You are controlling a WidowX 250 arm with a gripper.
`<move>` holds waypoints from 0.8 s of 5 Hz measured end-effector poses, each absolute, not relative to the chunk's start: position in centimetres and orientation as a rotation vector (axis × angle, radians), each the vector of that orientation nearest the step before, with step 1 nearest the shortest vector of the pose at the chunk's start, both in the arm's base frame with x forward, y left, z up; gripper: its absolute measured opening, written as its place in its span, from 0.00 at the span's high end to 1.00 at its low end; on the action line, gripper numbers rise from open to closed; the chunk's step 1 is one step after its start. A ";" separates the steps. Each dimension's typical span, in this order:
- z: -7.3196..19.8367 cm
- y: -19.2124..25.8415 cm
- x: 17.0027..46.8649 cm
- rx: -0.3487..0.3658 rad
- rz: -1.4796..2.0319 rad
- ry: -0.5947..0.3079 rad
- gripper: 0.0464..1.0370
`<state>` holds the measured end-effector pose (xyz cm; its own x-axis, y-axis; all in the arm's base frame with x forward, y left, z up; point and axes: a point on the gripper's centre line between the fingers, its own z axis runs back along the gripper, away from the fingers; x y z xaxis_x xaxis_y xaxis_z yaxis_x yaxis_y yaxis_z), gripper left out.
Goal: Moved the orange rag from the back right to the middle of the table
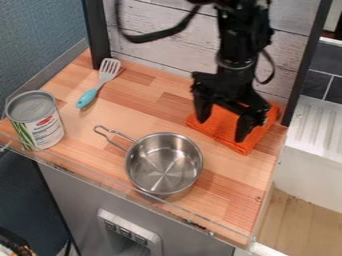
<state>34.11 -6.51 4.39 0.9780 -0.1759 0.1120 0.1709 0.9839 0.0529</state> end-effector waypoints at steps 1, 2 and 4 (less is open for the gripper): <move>2.8 -7.0 36.4 0.021 -0.186 -0.097 0.04; 1.0 -6.6 38.8 0.001 -0.194 -0.091 0.04; 0.8 -5.5 40.1 0.007 -0.189 -0.091 0.04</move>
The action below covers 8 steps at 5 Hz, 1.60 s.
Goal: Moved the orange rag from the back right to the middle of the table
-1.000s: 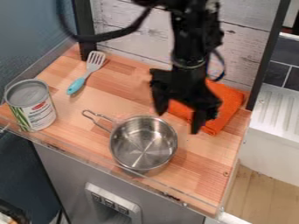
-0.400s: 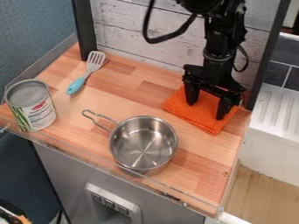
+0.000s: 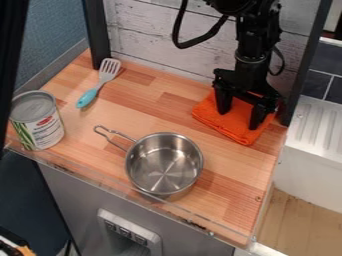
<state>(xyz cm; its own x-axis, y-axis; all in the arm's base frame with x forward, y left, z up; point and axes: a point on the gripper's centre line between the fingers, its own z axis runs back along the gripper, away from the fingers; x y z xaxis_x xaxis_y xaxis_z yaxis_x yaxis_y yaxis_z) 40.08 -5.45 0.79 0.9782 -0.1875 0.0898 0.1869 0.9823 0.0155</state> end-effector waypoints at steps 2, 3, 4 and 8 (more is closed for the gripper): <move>0.5 -0.3 36.3 0.048 -0.087 -0.049 0.04; 0.6 2.5 34.6 0.063 -0.041 -0.022 0.04; 0.6 4.7 33.6 0.069 -0.019 -0.009 0.04; 1.0 8.1 32.5 0.038 -0.049 -0.017 0.04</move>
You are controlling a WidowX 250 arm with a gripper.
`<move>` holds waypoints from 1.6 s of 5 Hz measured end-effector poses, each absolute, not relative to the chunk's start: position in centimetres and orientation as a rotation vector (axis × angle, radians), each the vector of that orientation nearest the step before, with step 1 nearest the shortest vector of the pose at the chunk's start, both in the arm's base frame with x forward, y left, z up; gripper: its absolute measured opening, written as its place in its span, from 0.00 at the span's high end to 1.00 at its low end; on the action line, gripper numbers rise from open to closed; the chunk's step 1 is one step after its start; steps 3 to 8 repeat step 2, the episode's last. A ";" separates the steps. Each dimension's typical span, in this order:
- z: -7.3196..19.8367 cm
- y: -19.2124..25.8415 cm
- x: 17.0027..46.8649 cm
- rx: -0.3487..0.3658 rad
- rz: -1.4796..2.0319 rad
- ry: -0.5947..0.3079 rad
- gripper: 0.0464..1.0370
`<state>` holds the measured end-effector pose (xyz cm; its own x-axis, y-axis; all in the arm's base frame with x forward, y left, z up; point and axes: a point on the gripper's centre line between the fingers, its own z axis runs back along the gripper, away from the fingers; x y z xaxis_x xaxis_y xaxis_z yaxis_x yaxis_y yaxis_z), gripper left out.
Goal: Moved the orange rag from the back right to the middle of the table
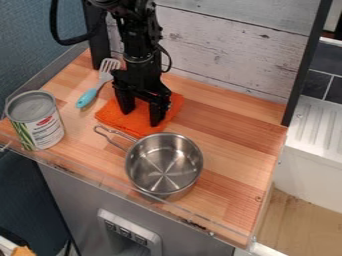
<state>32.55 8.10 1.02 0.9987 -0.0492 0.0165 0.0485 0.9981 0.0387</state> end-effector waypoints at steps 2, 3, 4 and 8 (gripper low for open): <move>6.7 8.1 33.2 0.045 -0.067 -0.083 0.04; 6.7 8.1 33.2 0.045 -0.067 -0.083 0.04; 6.7 8.1 33.2 0.045 -0.067 -0.083 0.04; 6.7 8.1 33.2 0.045 -0.067 -0.083 0.04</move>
